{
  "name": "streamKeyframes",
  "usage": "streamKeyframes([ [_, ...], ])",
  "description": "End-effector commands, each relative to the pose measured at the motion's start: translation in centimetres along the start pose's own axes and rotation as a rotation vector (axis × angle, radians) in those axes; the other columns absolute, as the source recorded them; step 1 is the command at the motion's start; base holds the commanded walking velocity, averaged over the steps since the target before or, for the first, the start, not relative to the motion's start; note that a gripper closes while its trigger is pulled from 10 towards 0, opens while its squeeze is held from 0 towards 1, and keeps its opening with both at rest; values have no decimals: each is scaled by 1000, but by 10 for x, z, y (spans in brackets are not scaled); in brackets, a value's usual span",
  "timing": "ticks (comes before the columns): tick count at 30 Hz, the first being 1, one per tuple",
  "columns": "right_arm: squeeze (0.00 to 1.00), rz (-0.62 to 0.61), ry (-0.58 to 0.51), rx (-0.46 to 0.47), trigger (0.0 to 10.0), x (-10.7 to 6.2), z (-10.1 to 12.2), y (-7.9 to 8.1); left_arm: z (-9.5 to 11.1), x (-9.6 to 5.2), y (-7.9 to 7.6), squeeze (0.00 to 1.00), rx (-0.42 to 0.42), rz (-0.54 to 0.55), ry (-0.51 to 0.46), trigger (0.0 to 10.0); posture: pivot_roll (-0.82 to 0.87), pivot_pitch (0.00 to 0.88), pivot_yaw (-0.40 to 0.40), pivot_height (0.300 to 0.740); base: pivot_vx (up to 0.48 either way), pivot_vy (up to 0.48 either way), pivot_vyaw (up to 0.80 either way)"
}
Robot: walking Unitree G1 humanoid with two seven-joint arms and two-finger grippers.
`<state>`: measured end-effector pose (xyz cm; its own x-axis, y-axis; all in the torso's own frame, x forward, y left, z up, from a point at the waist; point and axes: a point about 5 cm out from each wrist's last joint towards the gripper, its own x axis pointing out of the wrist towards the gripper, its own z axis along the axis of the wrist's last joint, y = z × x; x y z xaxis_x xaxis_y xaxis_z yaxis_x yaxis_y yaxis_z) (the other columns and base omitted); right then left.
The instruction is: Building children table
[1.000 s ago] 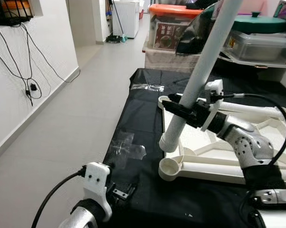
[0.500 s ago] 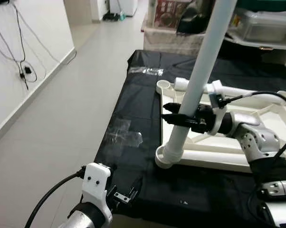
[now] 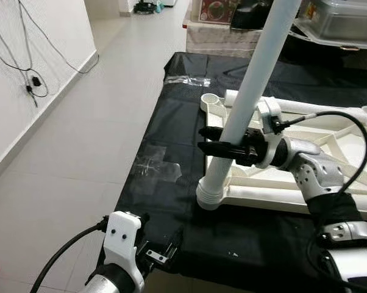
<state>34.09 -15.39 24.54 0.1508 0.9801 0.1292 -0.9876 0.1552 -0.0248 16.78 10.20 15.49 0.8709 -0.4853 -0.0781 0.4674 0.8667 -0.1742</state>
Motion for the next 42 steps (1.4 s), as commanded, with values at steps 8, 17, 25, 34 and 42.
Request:
streamKeyframes([
  [8, 0, 36, 94, -1, 10000, 10, -18, 0, -1, -2, -3, 0, 8, -6, 22, 10000, 174, 217, -39, 740, 0, 0, 0],
  [17, 0, 90, 181, -49, 10000, 17, -23, 1, -1, -2, -4, 0, 12, -10, 30, 10000, 169, 202, -43, 740, 0, 0, 0],
  [25, 0, 176, 273, -79, 10000, 25, -38, 8, -2, -3, -6, 0, 14, -16, 36, 10000, 172, 195, -43, 740, 0, 0, 0],
  [34, 0, 154, 312, -93, 10000, 40, -45, 4, -1, -2, -7, 0, 15, -16, 35, 10000, 171, 198, -51, 740, 0, 0, 0],
  [42, 0, 57, 298, -80, 10000, 45, -48, -2, -2, 0, -6, 0, 17, -13, 34, 10000, 167, 196, -53, 740, 0, 0, 0],
])
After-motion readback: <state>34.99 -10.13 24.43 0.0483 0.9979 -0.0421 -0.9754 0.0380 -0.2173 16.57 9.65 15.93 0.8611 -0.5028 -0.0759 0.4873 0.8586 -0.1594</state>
